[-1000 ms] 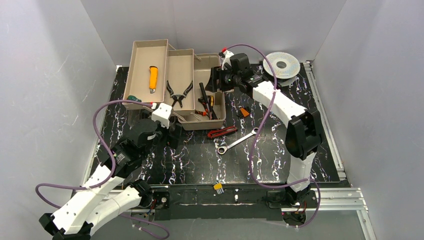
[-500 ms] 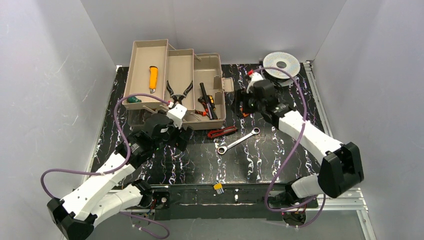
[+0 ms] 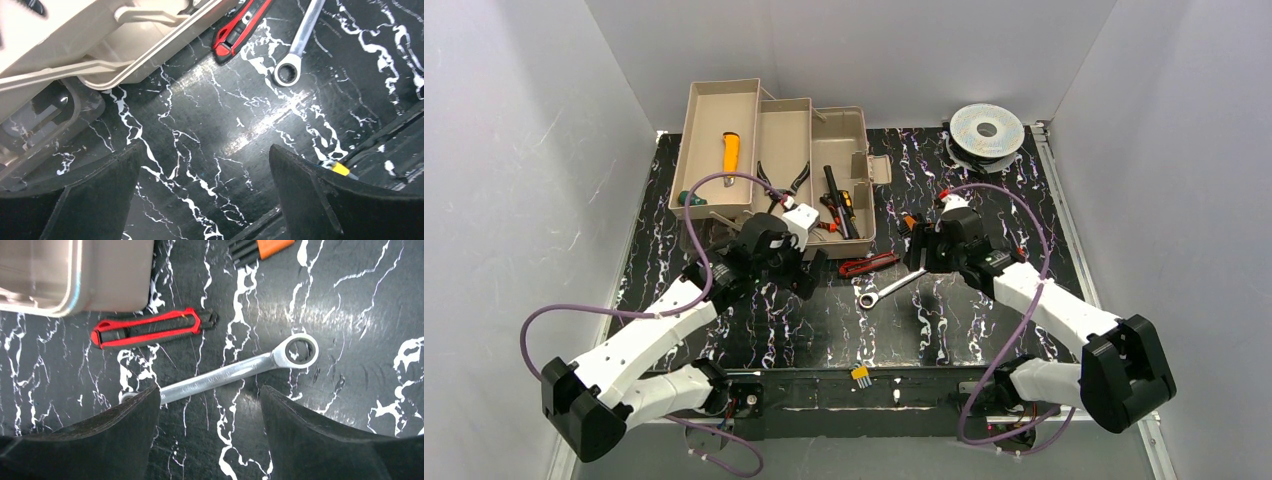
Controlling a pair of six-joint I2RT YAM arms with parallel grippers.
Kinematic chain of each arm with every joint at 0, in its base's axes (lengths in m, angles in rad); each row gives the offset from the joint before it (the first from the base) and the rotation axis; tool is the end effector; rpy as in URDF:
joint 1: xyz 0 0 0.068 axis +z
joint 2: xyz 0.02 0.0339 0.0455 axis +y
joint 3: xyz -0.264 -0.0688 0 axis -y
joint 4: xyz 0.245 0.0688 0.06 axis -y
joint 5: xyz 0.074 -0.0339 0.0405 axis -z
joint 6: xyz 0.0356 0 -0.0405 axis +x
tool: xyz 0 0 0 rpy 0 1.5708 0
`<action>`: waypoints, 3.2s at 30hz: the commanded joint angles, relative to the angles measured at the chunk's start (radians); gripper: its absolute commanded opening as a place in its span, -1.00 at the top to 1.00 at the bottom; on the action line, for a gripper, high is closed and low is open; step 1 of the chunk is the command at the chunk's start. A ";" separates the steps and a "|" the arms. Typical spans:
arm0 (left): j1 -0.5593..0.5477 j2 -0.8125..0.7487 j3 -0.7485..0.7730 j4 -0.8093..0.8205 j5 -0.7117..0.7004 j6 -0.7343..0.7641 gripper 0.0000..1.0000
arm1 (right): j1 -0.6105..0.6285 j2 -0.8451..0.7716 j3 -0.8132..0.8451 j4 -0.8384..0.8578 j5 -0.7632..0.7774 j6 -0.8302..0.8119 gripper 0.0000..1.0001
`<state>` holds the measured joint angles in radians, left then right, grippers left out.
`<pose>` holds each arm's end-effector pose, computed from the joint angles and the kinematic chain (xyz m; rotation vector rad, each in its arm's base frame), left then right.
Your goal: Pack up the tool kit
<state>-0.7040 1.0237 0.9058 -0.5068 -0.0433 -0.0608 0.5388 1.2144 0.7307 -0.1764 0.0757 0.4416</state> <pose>0.1701 -0.1425 0.3057 0.6786 2.1147 -0.3795 0.2238 0.1307 0.2329 -0.0681 2.2658 0.4468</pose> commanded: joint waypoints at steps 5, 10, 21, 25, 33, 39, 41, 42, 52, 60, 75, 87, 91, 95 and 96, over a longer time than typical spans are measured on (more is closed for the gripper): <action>-0.046 0.025 0.073 0.004 0.041 -0.190 -0.96 | 0.115 -0.044 0.022 -0.095 0.091 -0.010 -0.61; -0.137 0.083 0.034 0.065 -0.005 -0.238 -0.96 | 0.139 -0.043 -0.003 -0.102 0.109 0.017 -0.59; -0.314 0.274 0.040 0.152 -0.112 -0.175 -0.84 | 0.121 -0.038 0.074 -0.304 0.386 0.162 -0.53; -0.343 0.364 0.053 0.193 -0.119 -0.165 -0.77 | 0.082 -0.086 0.087 -0.369 0.437 0.234 -0.45; -0.370 0.546 0.084 0.278 -0.153 -0.144 -0.67 | 0.013 -0.272 -0.003 -0.408 0.486 0.357 -0.31; -0.369 0.667 0.149 0.312 -0.112 -0.070 -0.47 | -0.013 -0.350 -0.023 -0.403 0.468 0.351 -0.28; -0.369 0.701 0.165 0.300 -0.117 -0.065 -0.44 | -0.020 -0.363 -0.026 -0.401 0.462 0.352 -0.27; -0.368 0.715 0.166 0.301 -0.125 -0.064 -0.43 | -0.022 -0.368 -0.030 -0.395 0.457 0.349 -0.27; -0.328 0.814 0.207 0.299 -0.126 -0.086 -0.30 | -0.084 -0.285 -0.055 -0.319 0.263 0.364 -0.25; -0.271 0.782 0.177 0.240 0.034 -0.088 0.13 | -0.115 -0.265 -0.045 -0.309 0.229 0.354 -0.26; -0.249 0.710 0.309 0.067 0.137 -0.018 1.00 | -0.120 -0.113 -0.056 -0.197 -0.032 0.491 -0.51; -0.249 0.667 0.350 0.022 0.181 -0.054 1.00 | -0.120 0.080 -0.232 0.228 -0.213 0.760 -0.69; -0.249 0.659 0.342 0.024 0.196 -0.047 1.00 | -0.120 0.184 -0.251 0.358 -0.282 0.842 -0.68; -0.249 0.648 0.320 0.026 0.195 -0.034 1.00 | -0.112 0.248 -0.249 0.437 -0.324 0.908 -0.61; -0.249 0.647 0.319 0.027 0.195 -0.034 1.00 | -0.106 0.255 -0.246 0.444 -0.324 0.920 -0.60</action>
<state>-0.9512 1.7641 1.2255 -0.4580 0.1268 -0.1040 0.4206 1.4200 0.5068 0.1848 -0.2134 1.2816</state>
